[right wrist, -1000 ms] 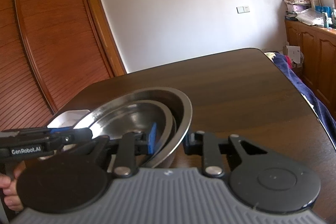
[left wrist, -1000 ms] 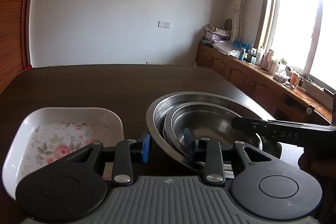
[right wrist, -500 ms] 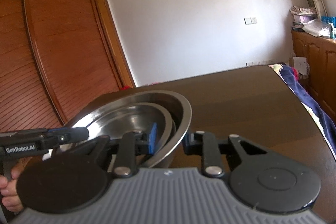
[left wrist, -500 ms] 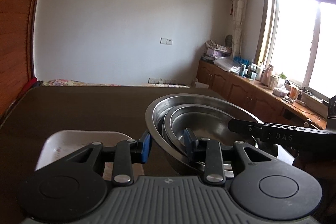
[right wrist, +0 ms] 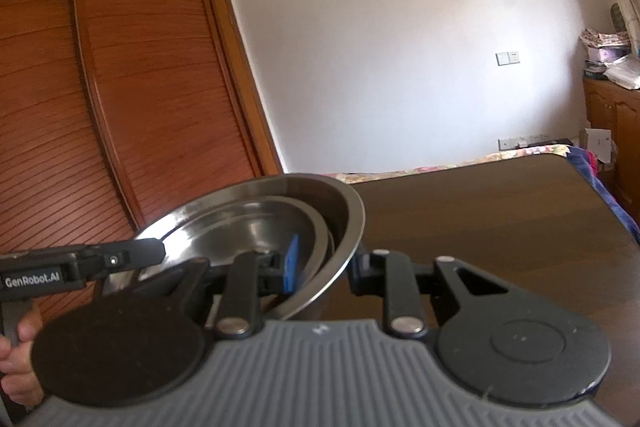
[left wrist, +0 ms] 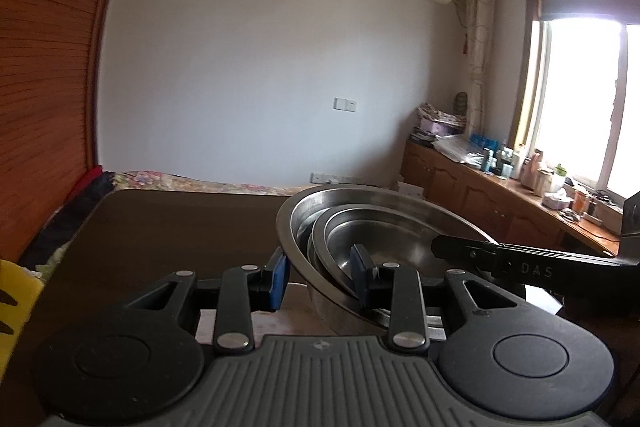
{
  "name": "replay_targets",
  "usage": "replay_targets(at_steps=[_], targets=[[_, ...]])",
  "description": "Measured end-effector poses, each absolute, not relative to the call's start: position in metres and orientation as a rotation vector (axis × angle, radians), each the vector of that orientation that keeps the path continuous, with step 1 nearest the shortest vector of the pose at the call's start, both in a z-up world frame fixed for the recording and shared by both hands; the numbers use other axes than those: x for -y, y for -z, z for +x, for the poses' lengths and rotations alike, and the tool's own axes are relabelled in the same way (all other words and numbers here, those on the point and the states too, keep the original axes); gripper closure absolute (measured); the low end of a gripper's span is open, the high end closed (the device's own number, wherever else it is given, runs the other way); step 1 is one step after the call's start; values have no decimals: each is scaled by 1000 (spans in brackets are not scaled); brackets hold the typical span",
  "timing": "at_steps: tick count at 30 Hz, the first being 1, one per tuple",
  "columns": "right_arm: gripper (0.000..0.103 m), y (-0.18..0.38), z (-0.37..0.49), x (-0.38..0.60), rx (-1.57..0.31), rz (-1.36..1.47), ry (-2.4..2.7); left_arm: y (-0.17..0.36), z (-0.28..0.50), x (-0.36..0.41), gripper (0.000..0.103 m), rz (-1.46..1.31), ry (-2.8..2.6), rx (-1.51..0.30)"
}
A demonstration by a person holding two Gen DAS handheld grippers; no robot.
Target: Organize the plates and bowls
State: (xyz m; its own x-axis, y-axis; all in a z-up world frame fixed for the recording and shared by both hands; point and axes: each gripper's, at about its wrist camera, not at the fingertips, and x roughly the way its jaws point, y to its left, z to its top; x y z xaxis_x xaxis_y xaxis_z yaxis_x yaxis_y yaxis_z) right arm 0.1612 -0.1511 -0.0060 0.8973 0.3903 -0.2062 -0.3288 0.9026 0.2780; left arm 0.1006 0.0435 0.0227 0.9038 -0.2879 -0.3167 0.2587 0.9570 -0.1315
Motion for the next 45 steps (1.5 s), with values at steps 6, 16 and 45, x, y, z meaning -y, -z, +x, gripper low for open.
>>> replay_targets(at_steps=[6,16,45], targets=[[76,8,166,134,-265,236,-412,-20,97,-64,51,-107,251,-331],[76,19,171,108,-300,211,-459,-3,99,-95,51,-123,197,-362],[66,36,165,90,-311,153,-470,28,104,-102,50,-134,168,-386]])
